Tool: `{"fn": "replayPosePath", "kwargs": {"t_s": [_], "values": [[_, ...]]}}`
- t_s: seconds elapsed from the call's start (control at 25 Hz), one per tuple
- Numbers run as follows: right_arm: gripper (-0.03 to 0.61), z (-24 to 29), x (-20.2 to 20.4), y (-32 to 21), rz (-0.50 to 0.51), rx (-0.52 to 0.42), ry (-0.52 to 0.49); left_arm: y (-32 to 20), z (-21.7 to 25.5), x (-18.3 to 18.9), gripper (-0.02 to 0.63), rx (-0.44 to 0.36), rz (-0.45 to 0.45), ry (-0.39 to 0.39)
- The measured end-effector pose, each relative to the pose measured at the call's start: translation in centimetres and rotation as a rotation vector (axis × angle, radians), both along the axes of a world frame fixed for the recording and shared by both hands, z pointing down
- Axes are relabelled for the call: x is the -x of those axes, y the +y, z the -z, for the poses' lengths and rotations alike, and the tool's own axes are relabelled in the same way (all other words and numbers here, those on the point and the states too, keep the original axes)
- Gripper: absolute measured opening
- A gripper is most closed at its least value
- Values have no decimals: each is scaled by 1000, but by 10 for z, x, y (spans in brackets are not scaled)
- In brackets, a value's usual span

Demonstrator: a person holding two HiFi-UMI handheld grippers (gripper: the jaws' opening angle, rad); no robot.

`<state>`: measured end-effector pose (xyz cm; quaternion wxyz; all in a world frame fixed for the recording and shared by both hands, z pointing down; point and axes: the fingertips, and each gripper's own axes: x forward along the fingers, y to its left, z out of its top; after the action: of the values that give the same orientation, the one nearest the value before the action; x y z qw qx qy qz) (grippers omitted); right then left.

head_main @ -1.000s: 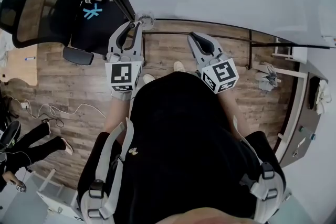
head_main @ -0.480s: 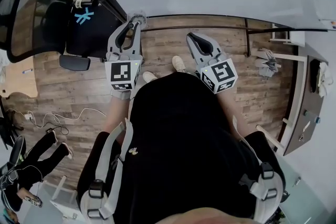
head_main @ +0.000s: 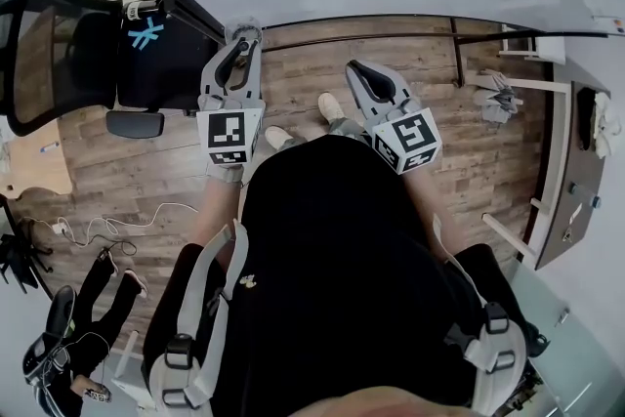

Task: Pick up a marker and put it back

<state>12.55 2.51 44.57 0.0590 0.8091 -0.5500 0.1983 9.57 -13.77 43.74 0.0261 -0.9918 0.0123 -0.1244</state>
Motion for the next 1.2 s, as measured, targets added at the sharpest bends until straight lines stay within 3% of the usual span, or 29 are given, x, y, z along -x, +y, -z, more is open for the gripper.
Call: {"fn": "replayPosePath", "kwargs": {"t_s": [1.2], "values": [[27,-11,-5,21,-61,34,-18,0,-52,-12,78,-11,1,-122]]}}
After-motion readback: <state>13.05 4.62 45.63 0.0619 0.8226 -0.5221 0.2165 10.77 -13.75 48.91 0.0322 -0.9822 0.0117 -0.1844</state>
